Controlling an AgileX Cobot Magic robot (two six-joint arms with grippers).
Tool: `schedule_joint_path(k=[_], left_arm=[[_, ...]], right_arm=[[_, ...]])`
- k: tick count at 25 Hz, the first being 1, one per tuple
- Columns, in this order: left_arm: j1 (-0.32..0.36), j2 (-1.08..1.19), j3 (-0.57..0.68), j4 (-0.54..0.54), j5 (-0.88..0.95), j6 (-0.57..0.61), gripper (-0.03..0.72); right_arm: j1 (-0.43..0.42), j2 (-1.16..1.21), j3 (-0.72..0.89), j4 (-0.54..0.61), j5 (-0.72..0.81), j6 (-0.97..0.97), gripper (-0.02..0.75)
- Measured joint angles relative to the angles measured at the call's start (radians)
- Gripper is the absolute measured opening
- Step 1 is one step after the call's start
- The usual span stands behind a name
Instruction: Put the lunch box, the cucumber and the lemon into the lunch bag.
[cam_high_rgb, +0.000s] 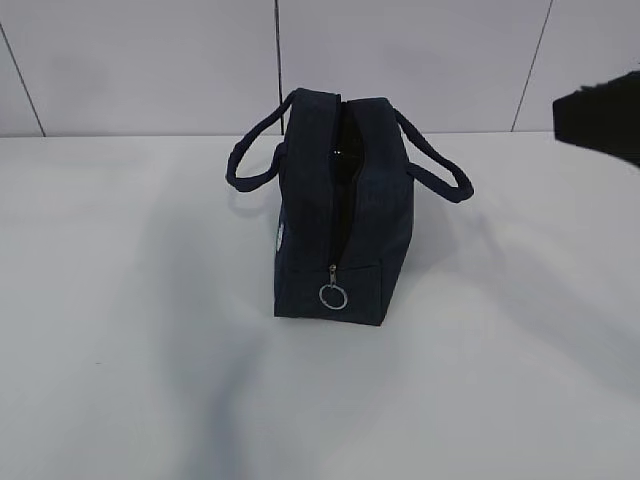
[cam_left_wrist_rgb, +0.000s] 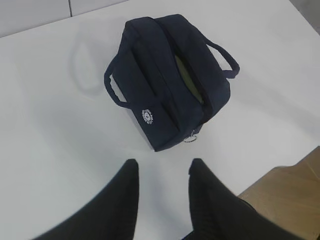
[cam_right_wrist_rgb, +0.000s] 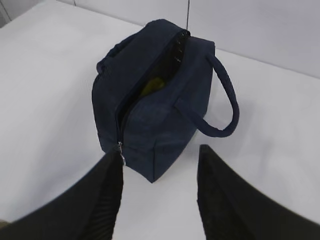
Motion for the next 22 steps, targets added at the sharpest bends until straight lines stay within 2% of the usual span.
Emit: schedule_joint_path(k=[5,12,18,22], left_arm=[[0.0,-0.072,0.047,-0.002,0.001,0.0,0.246],[0.0,-0.086,0.05,-0.019,0.001,0.0,0.246],[0.0,-0.086,0.05,-0.073,0.002,0.0,0.246],[-0.001,-0.086,0.05,-0.083,0.002,0.0,0.246]], right_arm=[[0.0,-0.034,0.229,0.023,-0.273,0.0,0.372],[0.0,0.049,0.304,0.035,-0.415,-0.002,0.372],[0.0,0.185,0.403,0.004,-0.852,0.0,0.372],[0.0,0.277,0.461,0.0,-0.993,0.013,0.372]])
